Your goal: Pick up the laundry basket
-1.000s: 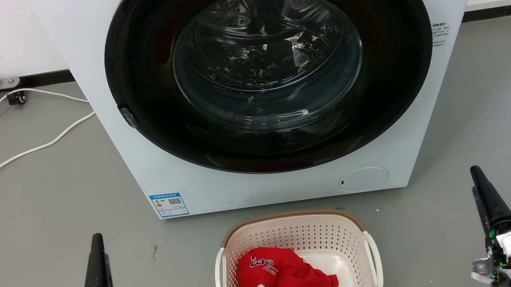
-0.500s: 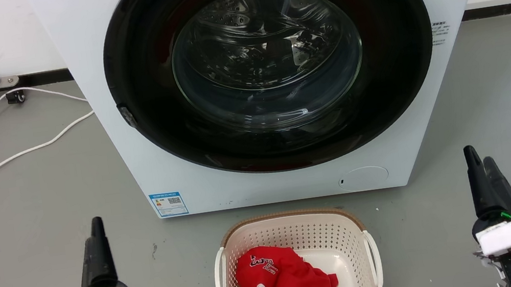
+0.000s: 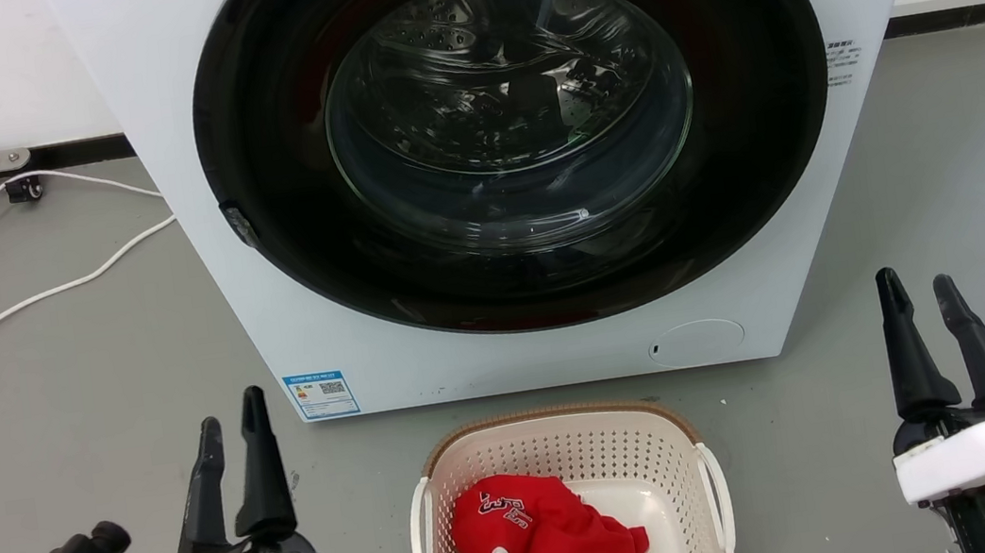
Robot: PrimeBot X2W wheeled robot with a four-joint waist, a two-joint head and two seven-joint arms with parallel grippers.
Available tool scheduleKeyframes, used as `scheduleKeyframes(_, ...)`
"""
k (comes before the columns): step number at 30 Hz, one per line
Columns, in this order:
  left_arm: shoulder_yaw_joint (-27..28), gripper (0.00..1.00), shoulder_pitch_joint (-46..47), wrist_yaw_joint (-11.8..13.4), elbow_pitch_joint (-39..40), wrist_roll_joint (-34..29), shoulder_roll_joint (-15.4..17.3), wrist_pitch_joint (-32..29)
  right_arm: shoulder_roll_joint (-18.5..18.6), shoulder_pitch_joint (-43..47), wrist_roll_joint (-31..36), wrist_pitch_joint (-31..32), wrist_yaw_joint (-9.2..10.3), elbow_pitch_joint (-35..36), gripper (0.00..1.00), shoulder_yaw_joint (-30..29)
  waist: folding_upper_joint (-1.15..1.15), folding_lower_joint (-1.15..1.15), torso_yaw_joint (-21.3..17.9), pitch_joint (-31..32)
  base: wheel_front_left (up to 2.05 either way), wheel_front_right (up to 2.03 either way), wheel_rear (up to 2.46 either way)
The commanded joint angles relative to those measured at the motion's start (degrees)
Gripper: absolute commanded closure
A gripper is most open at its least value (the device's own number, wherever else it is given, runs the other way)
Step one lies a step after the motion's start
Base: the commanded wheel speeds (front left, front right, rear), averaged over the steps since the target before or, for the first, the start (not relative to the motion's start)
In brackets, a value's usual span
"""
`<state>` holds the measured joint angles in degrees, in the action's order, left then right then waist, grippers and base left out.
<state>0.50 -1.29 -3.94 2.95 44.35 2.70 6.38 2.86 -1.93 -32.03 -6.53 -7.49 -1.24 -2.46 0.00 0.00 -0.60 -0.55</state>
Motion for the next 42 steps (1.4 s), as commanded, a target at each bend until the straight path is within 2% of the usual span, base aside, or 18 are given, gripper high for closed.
scheduleKeyframes(1,-0.64,0.0,-0.04,0.24,1.37,-2.47,0.18,0.64,0.12,0.11,2.29,-0.54,0.0,1.25,0.0,0.22,0.0,0.0,-0.04,0.0,0.0,0.0,0.0)
scheduleKeyframes(9,-4.25,0.0,-0.37,1.23,3.41,-12.82,0.19,1.93,0.11,0.77,8.85,-1.8,0.0,2.06,0.0,1.43,0.0,0.0,-0.18,0.07,0.0,0.0,0.0)
scheduleKeyframes(16,-6.75,0.0,-1.15,2.11,4.33,-19.43,0.25,2.98,0.1,1.46,13.41,-2.83,0.0,1.06,0.0,2.63,0.0,0.0,-0.37,0.24,0.0,0.0,0.0)
scheduleKeyframes(26,-8.98,0.0,-2.15,2.56,2.39,-25.48,0.7,4.34,0.08,2.03,20.44,-4.2,0.0,-0.13,0.0,2.84,0.0,0.0,-0.66,0.39,0.0,0.0,0.0)
scheduleKeyframes(42,-14.41,0.0,-2.94,5.96,0.43,-34.19,3.18,6.3,0.06,2.87,29.4,-6.24,0.01,-1.4,0.0,3.8,0.0,0.0,-1.04,0.46,0.0,0.0,0.0)
